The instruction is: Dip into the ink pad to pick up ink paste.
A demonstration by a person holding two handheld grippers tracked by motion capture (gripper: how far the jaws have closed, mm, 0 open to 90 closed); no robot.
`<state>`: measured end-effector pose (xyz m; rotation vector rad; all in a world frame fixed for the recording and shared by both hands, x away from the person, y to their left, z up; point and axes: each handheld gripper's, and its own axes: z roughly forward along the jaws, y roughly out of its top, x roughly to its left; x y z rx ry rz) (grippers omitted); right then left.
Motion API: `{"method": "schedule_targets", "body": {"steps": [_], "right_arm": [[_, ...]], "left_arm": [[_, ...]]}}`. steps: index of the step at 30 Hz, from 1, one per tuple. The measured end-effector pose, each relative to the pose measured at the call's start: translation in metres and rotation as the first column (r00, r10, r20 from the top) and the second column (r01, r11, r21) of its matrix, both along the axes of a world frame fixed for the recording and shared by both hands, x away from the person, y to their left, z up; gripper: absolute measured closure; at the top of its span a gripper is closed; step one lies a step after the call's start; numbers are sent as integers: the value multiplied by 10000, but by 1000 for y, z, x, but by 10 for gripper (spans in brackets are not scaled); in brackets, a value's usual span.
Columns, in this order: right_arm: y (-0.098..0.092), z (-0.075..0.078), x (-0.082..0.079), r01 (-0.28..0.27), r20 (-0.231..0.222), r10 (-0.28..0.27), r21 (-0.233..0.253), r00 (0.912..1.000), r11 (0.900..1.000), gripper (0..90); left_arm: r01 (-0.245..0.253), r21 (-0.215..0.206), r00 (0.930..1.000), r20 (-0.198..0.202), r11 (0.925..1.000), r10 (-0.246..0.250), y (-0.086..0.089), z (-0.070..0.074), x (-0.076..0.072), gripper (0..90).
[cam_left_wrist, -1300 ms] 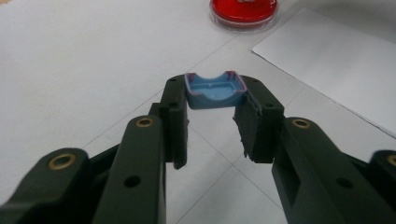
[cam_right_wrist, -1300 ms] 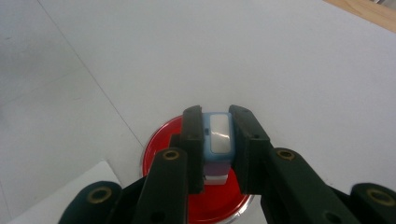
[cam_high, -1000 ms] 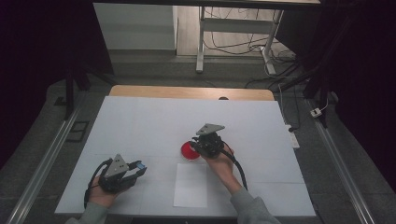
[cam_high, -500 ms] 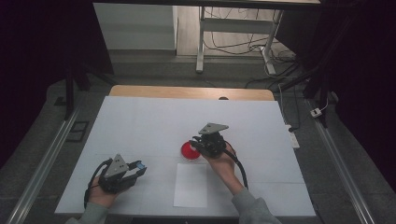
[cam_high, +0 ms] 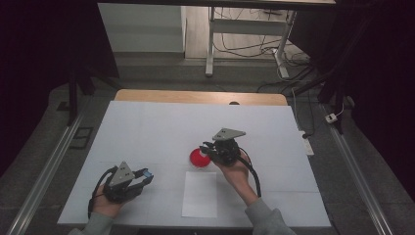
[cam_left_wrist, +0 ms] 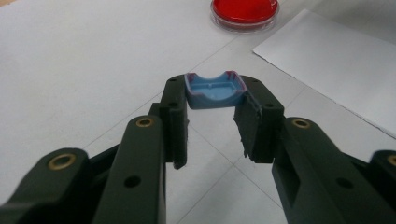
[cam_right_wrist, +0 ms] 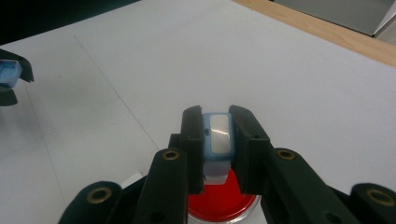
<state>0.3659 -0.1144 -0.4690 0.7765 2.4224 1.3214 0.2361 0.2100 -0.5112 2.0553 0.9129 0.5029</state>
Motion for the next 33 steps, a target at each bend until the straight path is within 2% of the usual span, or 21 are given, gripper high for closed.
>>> {"method": "schedule_targets", "body": {"steps": [17,33], "right_arm": [[-9,8,-8,-139,54,137,463,9999,9988,753],[-18,13,-17,-253,10,253,493,9997,9985,753]], "left_arm": [[-34,-43,10000,35,10000,34,2,0,0,653],[-36,-48,10000,27,10000,36,3,0,0,653]]}}
